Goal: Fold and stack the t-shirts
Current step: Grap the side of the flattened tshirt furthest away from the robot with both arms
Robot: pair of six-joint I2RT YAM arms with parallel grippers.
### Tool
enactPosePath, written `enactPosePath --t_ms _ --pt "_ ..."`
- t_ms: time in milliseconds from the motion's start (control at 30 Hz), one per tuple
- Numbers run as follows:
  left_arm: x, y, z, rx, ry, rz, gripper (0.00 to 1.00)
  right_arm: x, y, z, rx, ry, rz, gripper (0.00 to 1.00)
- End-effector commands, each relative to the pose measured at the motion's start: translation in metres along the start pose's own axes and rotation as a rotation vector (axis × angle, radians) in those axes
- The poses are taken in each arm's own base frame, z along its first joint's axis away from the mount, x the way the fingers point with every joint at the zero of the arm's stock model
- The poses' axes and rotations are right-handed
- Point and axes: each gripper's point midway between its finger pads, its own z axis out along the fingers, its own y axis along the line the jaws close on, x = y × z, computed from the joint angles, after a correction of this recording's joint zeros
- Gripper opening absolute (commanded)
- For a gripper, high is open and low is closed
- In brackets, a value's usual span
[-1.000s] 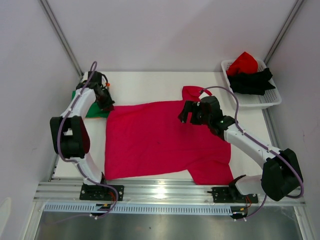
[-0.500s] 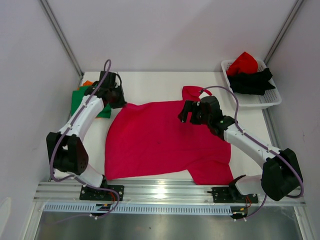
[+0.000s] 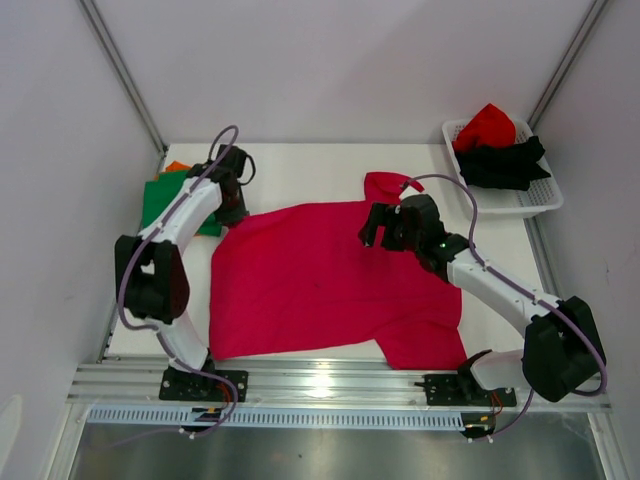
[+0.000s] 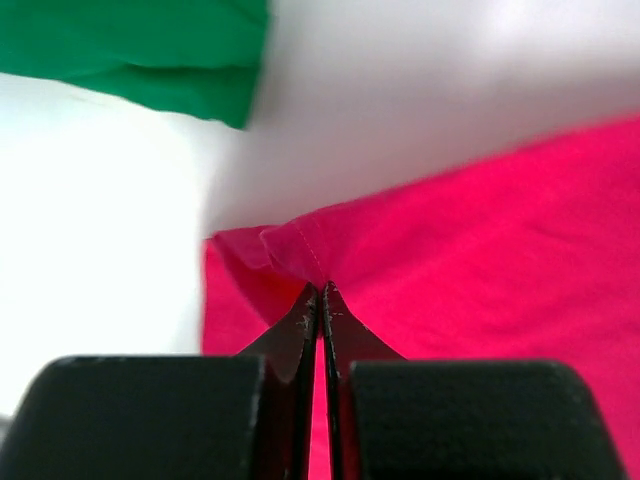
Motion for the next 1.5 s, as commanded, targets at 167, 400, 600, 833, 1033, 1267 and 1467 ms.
enactPosePath --t_ms 167,400,600,833,1033,1267,1467 --pt "-0.010 0.048 0.014 -0.369 0.032 -0.021 0.04 -0.009 -0.003 -0.002 0.016 -0.044 0.010 0.93" --pt "-0.008 0.043 0.016 -0.339 0.040 -0.014 0.04 -0.028 -0.048 0.013 0.188 -0.216 0.150 0.93" --pt "0.000 0.043 0.019 -0.324 0.052 -0.006 0.04 -0.054 -0.104 0.034 0.417 -0.450 0.501 0.94" --pt "0.006 0.037 0.017 -0.287 0.049 -0.005 0.04 -0.097 -0.110 0.087 0.390 -0.545 0.612 0.93" --pt "0.010 0.036 0.018 -0.271 0.032 0.008 0.04 -0.151 -0.104 0.122 0.329 -0.600 0.566 0.91" --pt "0.011 0.034 0.023 -0.264 0.041 0.017 0.04 -0.171 -0.116 0.142 0.340 -0.604 0.659 0.91" --pt "0.010 0.033 0.022 -0.253 0.036 0.015 0.04 -0.143 -0.130 0.143 0.420 -0.569 0.777 0.91"
